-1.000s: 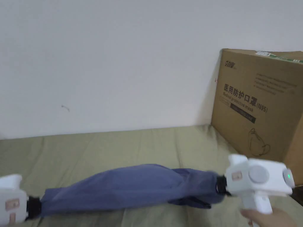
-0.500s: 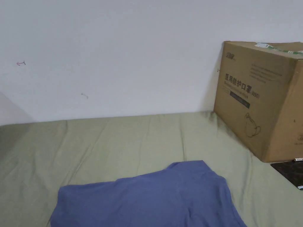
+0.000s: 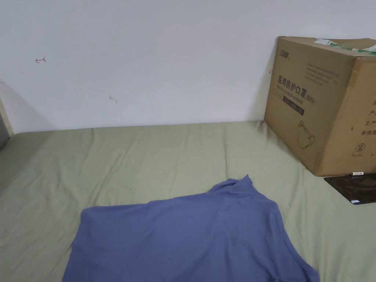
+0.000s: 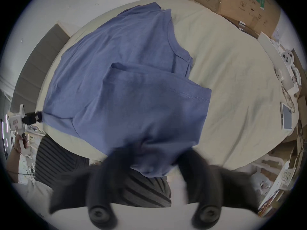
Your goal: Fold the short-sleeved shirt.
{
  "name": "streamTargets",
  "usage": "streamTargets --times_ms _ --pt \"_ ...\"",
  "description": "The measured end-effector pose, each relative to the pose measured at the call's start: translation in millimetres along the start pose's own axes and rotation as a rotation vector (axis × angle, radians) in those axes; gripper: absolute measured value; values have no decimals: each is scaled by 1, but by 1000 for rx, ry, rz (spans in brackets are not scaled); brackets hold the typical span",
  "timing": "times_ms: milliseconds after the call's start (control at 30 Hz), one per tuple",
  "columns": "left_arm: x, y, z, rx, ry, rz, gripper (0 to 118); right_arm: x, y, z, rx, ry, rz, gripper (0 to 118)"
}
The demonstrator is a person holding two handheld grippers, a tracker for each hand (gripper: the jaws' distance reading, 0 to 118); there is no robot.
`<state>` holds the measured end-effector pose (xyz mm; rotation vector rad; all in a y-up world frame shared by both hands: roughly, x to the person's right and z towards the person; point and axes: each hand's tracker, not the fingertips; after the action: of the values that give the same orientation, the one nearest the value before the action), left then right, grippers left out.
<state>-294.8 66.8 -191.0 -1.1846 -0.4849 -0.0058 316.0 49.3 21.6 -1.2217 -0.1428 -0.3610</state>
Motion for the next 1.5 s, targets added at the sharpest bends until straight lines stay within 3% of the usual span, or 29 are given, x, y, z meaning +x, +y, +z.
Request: streamTargets --times_ms 33,67,133,233,333,533,633,667,700,733,767,833,867,1033,1167,1233,1333,1367,1400,1467,1500 --pt "-1 3 2 -25 -28 25 100 0 0 3 1 -6 1 107" --pt "-1 3 3 -41 -50 28 109 0 0 6 16 1 -2 107" --pt "-1 4 10 -15 -67 14 106 0 5 14 33 -18 -28 107" --pt "16 13 43 64 -87 21 106 -7 11 37 100 45 -79 107" --pt "41 21 86 251 -132 36 106 -29 14 80 282 106 -87 107" --pt "104 -17 163 1032 -37 -26 102 -98 -14 166 974 156 -23 106" --pt "134 -44 176 1297 59 -49 92 -125 -31 186 1221 138 -34 101" --pt "142 -50 178 1343 87 -52 74 -134 -33 191 1263 122 -40 84" --pt "148 -53 181 1358 110 -53 47 -141 -33 195 1290 94 -34 51" --pt "152 -55 183 1368 130 -49 14 -147 -31 197 1297 64 -15 6" --pt "155 -53 183 1357 143 -44 0 -151 -27 198 1288 20 -13 0" --pt "154 -51 184 1347 145 -41 0 -150 -19 197 1262 115 1 0" --pt "152 -48 185 1311 70 -46 0 -152 -15 195 1237 117 -10 0" --pt "138 -29 190 1201 80 -49 0 -147 -9 189 1155 111 -66 0" --pt "99 27 180 605 -3 -44 0 -132 -6 184 988 187 -34 0" --pt "79 42 151 297 29 -29 0 -128 -11 178 978 152 -20 0" --pt "56 32 99 143 65 -26 0 -123 -15 160 909 107 6 0" --pt "48 28 84 98 78 -5 3 -122 -15 154 892 95 0 0" --pt "39 23 70 69 87 25 24 -121 -15 150 884 100 -4 0" --pt "16 10 37 9 91 65 99 -121 -15 142 855 115 -6 0" --pt "9 5 24 3 93 81 106 -122 -13 139 841 116 -4 0"
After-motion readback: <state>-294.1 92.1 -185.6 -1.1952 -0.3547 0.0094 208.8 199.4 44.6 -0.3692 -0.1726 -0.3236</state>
